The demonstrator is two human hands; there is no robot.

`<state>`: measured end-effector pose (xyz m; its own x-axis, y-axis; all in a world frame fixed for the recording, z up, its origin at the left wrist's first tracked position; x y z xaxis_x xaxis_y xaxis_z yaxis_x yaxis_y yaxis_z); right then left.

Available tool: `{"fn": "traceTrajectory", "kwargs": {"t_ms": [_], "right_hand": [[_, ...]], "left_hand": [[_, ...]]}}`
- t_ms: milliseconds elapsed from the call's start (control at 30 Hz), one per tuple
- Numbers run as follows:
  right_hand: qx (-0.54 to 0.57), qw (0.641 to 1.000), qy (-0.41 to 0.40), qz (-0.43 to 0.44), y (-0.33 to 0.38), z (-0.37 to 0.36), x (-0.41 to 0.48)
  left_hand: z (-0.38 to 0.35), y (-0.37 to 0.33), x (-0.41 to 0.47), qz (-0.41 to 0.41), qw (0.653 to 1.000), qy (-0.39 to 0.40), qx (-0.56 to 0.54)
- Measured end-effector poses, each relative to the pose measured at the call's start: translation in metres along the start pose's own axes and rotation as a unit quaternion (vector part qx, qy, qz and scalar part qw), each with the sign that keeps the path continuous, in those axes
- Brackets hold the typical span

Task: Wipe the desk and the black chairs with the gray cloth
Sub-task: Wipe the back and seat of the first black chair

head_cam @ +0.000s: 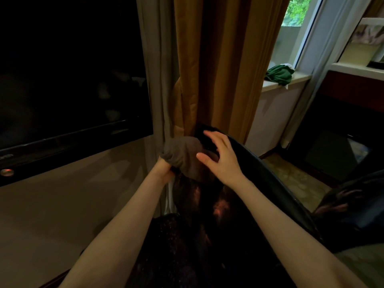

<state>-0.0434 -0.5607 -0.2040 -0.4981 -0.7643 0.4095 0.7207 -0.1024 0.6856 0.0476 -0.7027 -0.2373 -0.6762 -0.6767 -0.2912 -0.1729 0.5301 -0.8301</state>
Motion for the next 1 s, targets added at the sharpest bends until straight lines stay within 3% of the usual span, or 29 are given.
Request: {"fn": "traceTrajectory", "kwargs": {"t_ms": [67, 167, 300, 400, 533, 600, 700, 833, 867, 933, 1000], "right_hand": [[0.119, 0.979, 0.125, -0.104, -0.001, 0.007, 0.007], [0.132, 0.954, 0.225, -0.149, -0.001, 0.007, 0.004], [0.146, 0.948, 0.171, -0.226, 0.001, 0.001, 0.003], [0.222, 0.923, 0.146, -0.28, 0.001, -0.003, 0.0], [0.309, 0.884, 0.088, -0.339, -0.004, -0.012, -0.002], [0.342, 0.864, 0.07, -0.363, -0.006, -0.016, -0.001], [0.274, 0.887, 0.095, -0.36, -0.004, -0.017, 0.002], [0.105, 0.917, 0.201, -0.328, 0.001, -0.006, 0.011], [0.064, 0.93, 0.185, -0.31, 0.0, 0.0, 0.016], [-0.004, 0.957, 0.074, -0.28, -0.008, 0.017, 0.026], [-0.074, 0.964, -0.022, -0.254, -0.016, 0.031, 0.032]], "left_hand": [[-0.003, -0.005, -0.008, -0.011, 1.0, 0.004, 0.01], [-0.011, -0.012, -0.016, -0.032, 0.999, -0.01, 0.022], [-0.01, -0.015, -0.016, -0.041, 0.998, -0.019, 0.033], [-0.007, -0.014, -0.019, -0.036, 0.998, 0.001, 0.043], [0.009, 0.003, -0.027, 0.101, 0.99, 0.063, -0.077], [0.01, 0.016, -0.033, 0.131, 0.979, 0.103, -0.113], [-0.004, 0.026, -0.028, 0.083, 0.992, 0.084, -0.053], [-0.009, 0.021, -0.01, 0.028, 0.999, -0.038, -0.021], [-0.007, 0.018, -0.004, 0.012, 0.999, -0.051, -0.011], [-0.003, 0.013, 0.003, -0.025, 0.997, -0.06, 0.049], [-0.002, 0.007, 0.01, -0.095, 0.974, -0.062, 0.195]]}}
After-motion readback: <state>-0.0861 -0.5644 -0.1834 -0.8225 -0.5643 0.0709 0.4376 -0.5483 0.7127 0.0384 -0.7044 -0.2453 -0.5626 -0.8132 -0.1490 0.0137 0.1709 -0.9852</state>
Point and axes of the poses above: each hand's wrist, its own x-axis towards the middle knuckle, its own z-axis out of the back of the hand, y = z × x, the point moved 1 cm from there along x, towards the middle knuckle, and after that the axes turned 4 degrees about -x, right-handed, at the moved point
